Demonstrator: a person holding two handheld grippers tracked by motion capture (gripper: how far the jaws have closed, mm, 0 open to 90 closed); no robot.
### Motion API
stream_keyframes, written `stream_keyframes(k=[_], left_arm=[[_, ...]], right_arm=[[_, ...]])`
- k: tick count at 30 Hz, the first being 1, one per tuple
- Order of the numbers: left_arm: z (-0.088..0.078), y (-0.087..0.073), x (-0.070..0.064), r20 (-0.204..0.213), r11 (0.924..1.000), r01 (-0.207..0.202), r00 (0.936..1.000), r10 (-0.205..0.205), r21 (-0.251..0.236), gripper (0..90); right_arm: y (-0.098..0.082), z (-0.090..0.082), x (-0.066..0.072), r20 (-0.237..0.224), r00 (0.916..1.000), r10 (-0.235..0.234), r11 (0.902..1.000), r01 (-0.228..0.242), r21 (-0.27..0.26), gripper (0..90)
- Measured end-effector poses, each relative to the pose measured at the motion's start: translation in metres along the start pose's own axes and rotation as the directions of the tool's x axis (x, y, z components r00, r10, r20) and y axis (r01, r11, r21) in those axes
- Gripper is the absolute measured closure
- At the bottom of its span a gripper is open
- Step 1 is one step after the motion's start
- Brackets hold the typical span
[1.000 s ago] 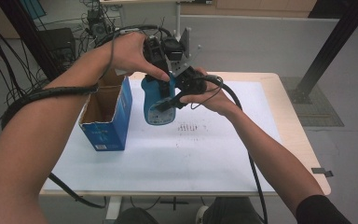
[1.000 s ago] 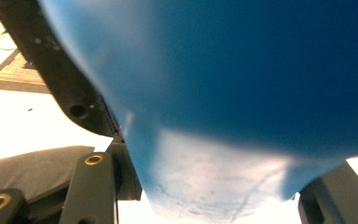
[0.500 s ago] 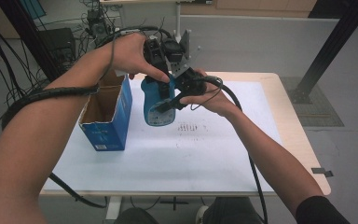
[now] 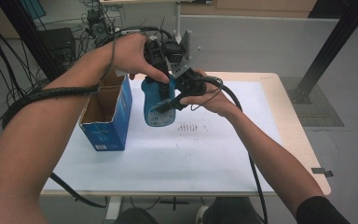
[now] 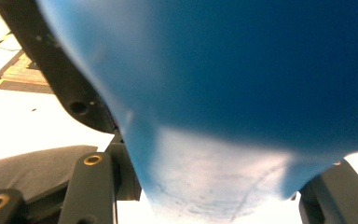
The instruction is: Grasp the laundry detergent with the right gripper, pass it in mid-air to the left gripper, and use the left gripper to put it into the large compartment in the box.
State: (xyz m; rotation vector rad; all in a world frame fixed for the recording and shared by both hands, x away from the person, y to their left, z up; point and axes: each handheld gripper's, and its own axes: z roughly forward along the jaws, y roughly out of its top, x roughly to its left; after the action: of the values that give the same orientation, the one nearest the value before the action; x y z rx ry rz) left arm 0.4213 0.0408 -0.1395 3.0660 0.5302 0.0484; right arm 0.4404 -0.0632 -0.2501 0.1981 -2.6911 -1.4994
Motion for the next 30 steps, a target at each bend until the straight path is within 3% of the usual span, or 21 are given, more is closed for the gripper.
stream_keyframes(k=[30], left_arm=[[0.0012, -0.0003, 0.0, 0.002, 1.0, 0.007, 1.0, -0.007, 0.001, 36.4]], right_arm=[[-0.0015, 0.0018, -0.0014, -0.013, 0.9999, 0.003, 0.9999, -0.003, -0.01, 42.1]])
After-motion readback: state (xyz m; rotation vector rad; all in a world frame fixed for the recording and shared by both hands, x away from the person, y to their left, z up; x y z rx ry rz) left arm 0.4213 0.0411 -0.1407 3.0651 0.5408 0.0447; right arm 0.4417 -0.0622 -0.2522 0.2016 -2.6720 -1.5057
